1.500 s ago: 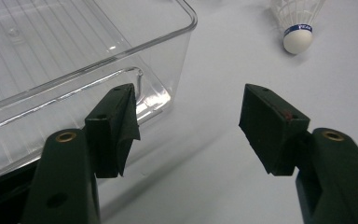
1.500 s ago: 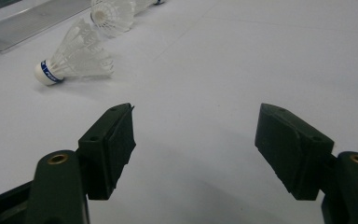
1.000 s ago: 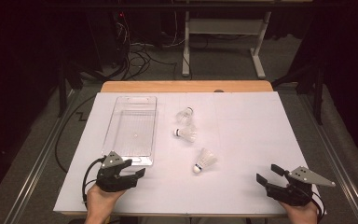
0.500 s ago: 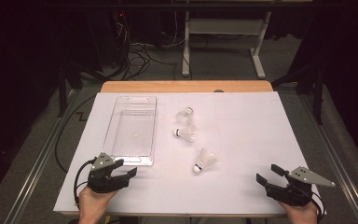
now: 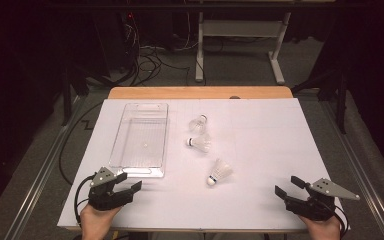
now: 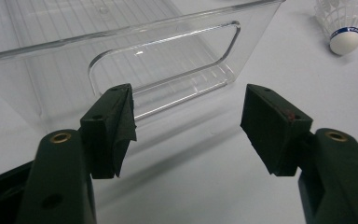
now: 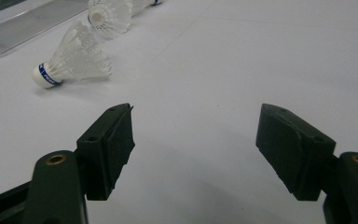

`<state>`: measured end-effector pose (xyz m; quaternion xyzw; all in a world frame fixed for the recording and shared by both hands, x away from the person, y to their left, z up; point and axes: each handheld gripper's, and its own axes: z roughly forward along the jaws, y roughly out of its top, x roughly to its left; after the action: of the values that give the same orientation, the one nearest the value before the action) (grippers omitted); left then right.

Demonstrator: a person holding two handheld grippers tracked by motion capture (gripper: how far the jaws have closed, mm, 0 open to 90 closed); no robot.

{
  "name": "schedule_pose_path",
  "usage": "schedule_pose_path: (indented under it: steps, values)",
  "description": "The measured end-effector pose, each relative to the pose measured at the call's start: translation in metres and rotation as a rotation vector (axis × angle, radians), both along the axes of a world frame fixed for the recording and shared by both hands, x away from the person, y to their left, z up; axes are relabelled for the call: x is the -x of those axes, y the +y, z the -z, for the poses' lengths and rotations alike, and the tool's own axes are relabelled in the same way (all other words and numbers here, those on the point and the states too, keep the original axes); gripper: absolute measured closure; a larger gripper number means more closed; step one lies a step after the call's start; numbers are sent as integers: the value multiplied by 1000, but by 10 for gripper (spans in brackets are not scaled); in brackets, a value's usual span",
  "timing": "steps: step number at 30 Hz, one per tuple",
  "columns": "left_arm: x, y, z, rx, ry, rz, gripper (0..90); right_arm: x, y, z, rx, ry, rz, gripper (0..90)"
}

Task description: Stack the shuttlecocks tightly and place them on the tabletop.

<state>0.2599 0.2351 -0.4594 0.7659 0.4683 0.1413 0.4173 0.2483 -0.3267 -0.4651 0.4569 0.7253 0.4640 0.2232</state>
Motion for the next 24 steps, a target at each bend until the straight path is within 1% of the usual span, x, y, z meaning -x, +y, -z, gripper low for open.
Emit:
schedule_pose_path:
  steps: [5,9,11,14,17,22,24]
  values:
    - [1,4,2,17,7,-7,353,-1,0,-1,-7,-1,1,284]
    - [5,6,0,38,-19,-17,353,-1,2,-1,-7,2,-16,302]
    - [5,9,0,47,-20,-22,353,-1,4,-2,-14,7,-16,302]
    - [6,12,1,59,-16,-27,353,-1,6,-5,-15,-3,-9,293]
    - [6,12,1,65,-17,-26,350,-1,7,-7,-26,-7,-6,289]
    - [5,12,2,65,-8,-22,344,-3,12,-12,-54,8,-15,302]
    - [5,11,2,67,-7,-22,342,-4,15,-15,-57,4,-12,306]
